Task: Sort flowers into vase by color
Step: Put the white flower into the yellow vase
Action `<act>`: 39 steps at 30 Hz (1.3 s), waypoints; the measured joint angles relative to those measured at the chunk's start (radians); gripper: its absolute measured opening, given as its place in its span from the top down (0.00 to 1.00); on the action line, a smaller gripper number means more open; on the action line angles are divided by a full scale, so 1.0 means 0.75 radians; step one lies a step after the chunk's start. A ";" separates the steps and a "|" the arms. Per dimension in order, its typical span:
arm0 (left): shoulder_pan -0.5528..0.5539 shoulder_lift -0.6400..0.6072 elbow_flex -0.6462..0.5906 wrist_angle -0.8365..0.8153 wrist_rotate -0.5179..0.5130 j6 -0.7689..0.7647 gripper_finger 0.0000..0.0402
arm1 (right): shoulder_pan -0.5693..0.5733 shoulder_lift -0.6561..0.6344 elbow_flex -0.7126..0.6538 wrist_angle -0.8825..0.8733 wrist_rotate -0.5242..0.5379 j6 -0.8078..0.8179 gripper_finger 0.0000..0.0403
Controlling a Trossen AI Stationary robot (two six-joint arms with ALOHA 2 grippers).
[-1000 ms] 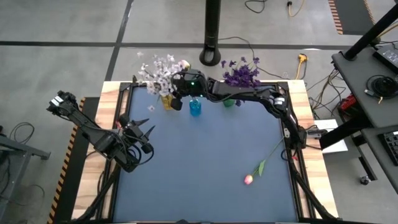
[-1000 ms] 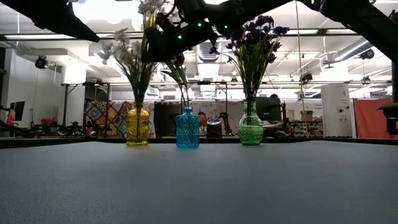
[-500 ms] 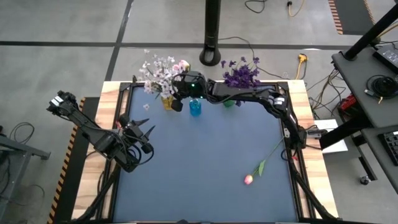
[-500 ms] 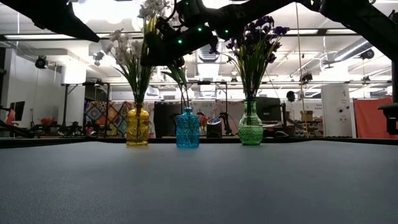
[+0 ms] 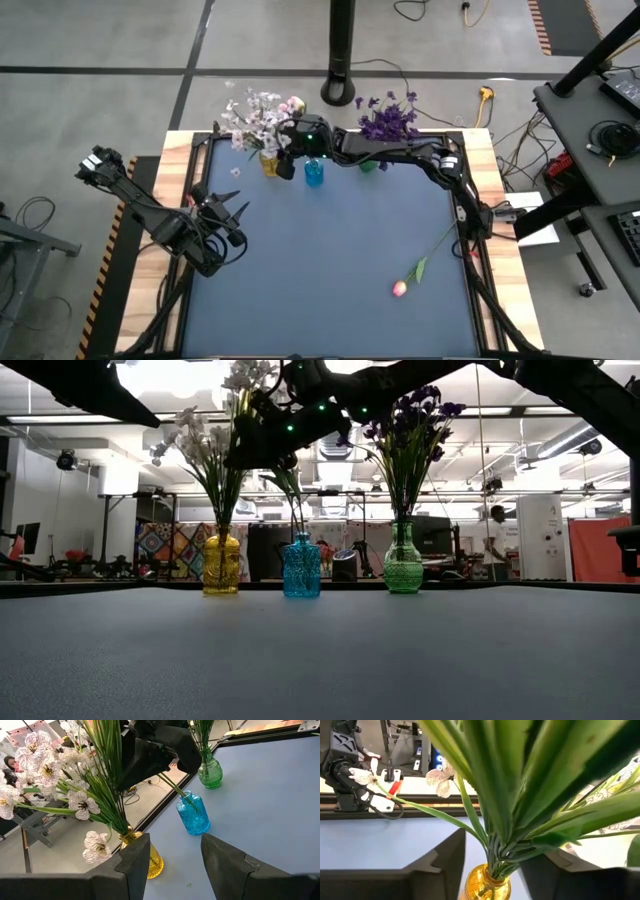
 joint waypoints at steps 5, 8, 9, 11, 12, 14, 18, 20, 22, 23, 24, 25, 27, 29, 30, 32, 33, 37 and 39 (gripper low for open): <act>0.000 0.000 0.000 0.000 0.001 0.000 0.60 | 0.001 -0.006 0.000 -0.010 0.000 -0.014 0.49; 0.000 0.000 0.000 -0.001 0.000 0.000 0.60 | 0.002 -0.015 0.000 -0.010 0.000 -0.015 0.48; 0.001 0.000 0.000 -0.001 0.000 0.000 0.60 | 0.002 -0.019 0.000 -0.010 0.000 -0.015 0.48; 0.000 0.000 0.000 -0.001 0.000 0.000 0.60 | 0.002 -0.029 0.000 -0.009 0.000 -0.018 0.49; 0.001 0.000 0.000 -0.001 0.000 0.001 0.60 | 0.002 -0.035 0.001 -0.008 0.000 -0.019 0.50; 0.000 0.000 -0.001 -0.002 0.001 0.000 0.60 | 0.001 -0.048 0.001 -0.008 0.000 -0.019 0.52; 0.000 0.000 -0.001 -0.002 0.001 0.000 0.60 | 0.001 -0.061 0.003 -0.006 0.000 -0.009 0.60; 0.000 0.000 -0.001 -0.001 0.000 0.000 0.60 | 0.001 -0.061 0.003 -0.007 0.000 -0.009 0.68; 0.000 0.000 0.000 -0.001 0.000 0.000 0.60 | 0.001 -0.061 0.003 -0.009 0.000 -0.010 0.76; 0.001 0.000 -0.001 -0.001 0.000 0.000 0.60 | 0.001 -0.061 0.002 -0.009 -0.001 -0.014 0.80; 0.000 0.000 0.000 -0.001 0.000 0.000 0.60 | 0.002 -0.059 0.002 -0.006 -0.001 -0.017 0.84; 0.001 0.000 0.000 -0.001 0.001 0.000 0.60 | 0.001 -0.058 0.002 -0.003 -0.002 -0.018 0.87; 0.000 0.000 0.000 -0.001 0.000 0.000 0.60 | 0.001 -0.055 0.003 -0.002 -0.002 -0.021 0.93; 0.000 0.000 -0.001 -0.002 0.000 0.000 0.60 | 0.002 -0.048 0.003 0.008 -0.003 -0.034 0.96; 0.001 0.000 0.000 -0.001 0.000 0.000 0.60 | 0.002 -0.045 0.003 0.022 -0.003 -0.034 0.96; 0.000 0.000 -0.001 -0.002 0.000 0.000 0.60 | 0.001 -0.042 0.003 0.024 -0.003 -0.033 0.95; 0.000 0.000 -0.001 -0.001 0.000 0.000 0.60 | 0.001 -0.042 0.003 0.024 -0.003 -0.033 0.95; 0.000 0.000 -0.001 -0.001 0.000 0.000 0.60 | 0.001 -0.035 0.003 0.040 -0.003 -0.031 0.93; 0.000 0.000 -0.001 -0.001 0.000 0.000 0.60 | 0.001 -0.033 0.003 0.042 -0.003 -0.031 0.93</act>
